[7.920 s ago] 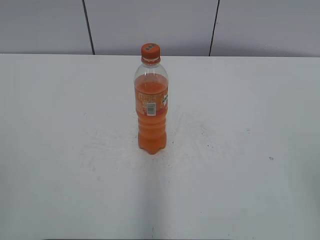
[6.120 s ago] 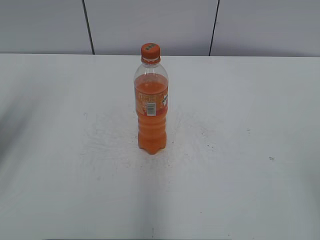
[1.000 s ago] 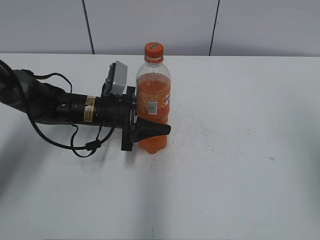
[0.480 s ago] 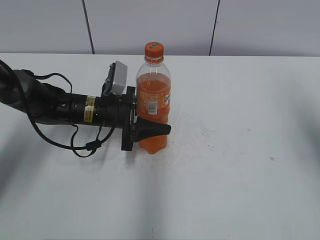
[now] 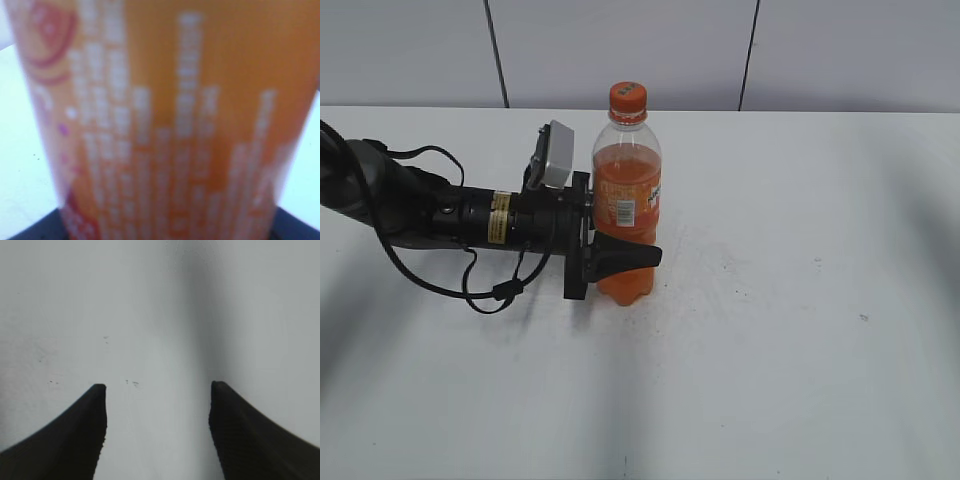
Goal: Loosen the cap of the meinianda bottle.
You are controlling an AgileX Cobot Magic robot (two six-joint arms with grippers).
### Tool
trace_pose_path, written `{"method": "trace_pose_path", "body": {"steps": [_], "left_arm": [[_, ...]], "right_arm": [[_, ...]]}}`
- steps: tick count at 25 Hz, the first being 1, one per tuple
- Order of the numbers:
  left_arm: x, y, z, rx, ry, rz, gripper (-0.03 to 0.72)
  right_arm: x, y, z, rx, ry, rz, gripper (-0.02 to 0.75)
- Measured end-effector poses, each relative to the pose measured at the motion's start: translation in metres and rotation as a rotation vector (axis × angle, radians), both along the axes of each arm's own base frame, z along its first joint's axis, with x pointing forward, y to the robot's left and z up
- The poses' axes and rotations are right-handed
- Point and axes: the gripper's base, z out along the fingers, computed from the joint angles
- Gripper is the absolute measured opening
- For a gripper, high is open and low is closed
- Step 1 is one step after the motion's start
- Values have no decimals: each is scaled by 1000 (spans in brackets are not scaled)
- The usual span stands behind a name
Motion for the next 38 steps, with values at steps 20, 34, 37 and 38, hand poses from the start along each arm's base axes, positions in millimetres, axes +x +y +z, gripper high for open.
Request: {"method": "trace_pose_path", "body": {"steps": [20,34,37,38], "left_arm": [[-1,0,0,8,-6,-16,397],[-1,0,0,7,-6,-19,397],[-1,0,0,8,-6,-21,397],[-1,0,0,8,-6,-21,397]], "right_arm": [[4,215,30,201,-59,257,482],[11,290,-8,175,5,375,482],[11,293,-11,160,7,377,482],[12,293,-12,153,4,374,482]]}}
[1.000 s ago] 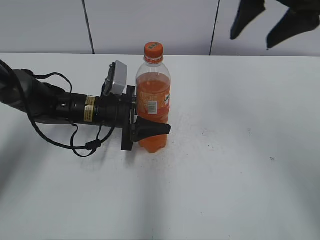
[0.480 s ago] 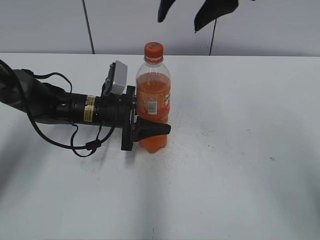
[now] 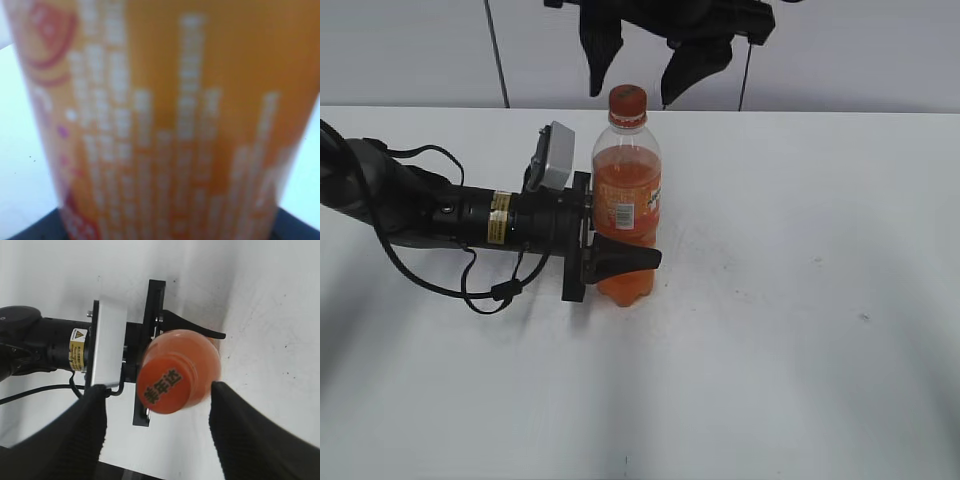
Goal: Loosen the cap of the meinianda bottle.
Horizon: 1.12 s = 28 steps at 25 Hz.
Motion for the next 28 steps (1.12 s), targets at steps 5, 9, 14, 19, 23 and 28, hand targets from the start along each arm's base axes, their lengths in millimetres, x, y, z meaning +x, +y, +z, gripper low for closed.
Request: {"method": "trace_pose_path", "body": {"steps": [5,9,14,19,23,28], "left_arm": [[0,0,0,0,0,0,397],[0,0,0,0,-1,0,397],[0,0,0,0,-1,0,397],[0,0,0,0,-1,-1,397],[0,0,0,0,-2,-1,397],[0,0,0,0,-2,-1,397]], "right_arm": [[4,1,-5,-13,-15,-6,482],[8,4,-14,-23,-4,-6,482],[9,5,-17,-27,2,-6,482],[9,5,-17,-27,1,-6,480],[9,5,-17,-31,-2,-6,397],[9,6,-16,-27,-1,-1,274]]}}
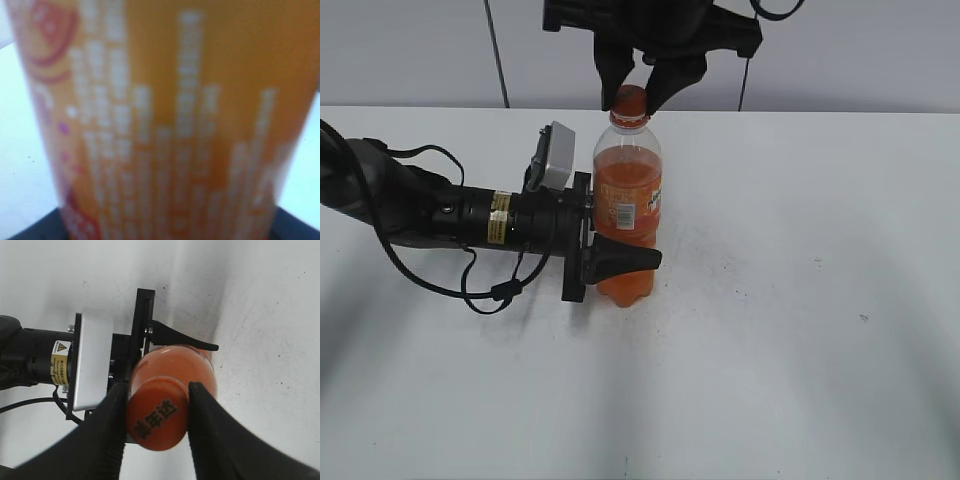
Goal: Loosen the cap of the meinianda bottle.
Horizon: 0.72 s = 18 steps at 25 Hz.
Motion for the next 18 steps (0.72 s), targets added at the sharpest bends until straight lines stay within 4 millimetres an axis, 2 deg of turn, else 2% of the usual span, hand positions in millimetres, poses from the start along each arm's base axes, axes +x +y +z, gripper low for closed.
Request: {"method": "trace_pose_path", "body": {"steps": [3,6,14,18], "left_arm": [[0,0,0,0,0,0,397],[0,0,0,0,0,-2,397],[-1,1,0,3,-9,-12,396],[-1,1,0,2,-8,-11,396]], "right_arm": [[0,0,0,-11,-9,31,274],[0,1,0,-47,-44,159,274],[-3,3,1,-253,-241,877,274],[-3,2,1,-320,-302,1065,273]]}}
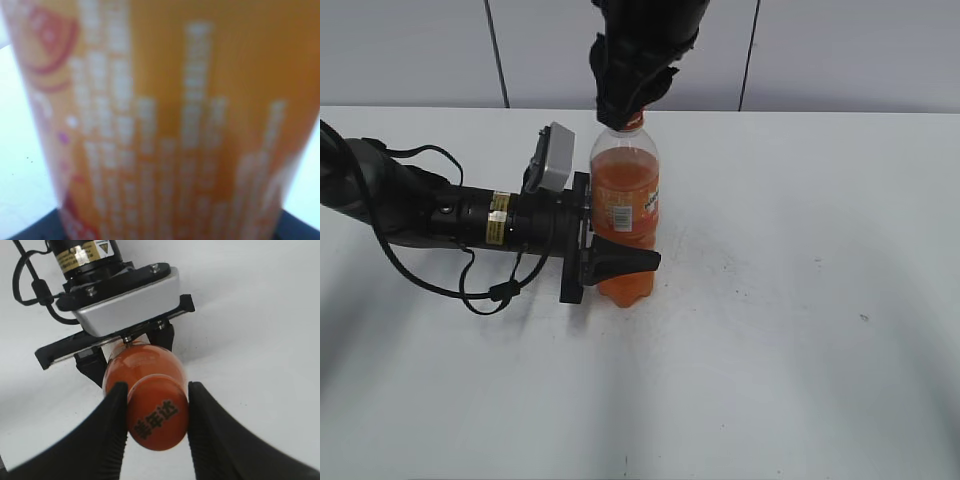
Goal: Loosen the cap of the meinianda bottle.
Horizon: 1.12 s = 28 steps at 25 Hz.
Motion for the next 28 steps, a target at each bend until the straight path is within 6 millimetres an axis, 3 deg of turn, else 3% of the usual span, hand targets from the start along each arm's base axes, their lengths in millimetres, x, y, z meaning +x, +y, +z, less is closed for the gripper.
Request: {"method": "trace_pose_path", "body": {"steps": [8,16,23,28], "left_arm": [[0,0,0,-1,0,1,396],[0,0,0,-2,4,4,396],[0,0,0,-2,4,4,396],[0,0,0,-2,4,5,396]], "right_arm": [[-1,-2,4,-29,-36,85,272],[-7,-6,24,-2,-79,95,272],[-6,-11,47,122,-55,-205,272],[-6,-40,61,181,-32,-453,272]]}}
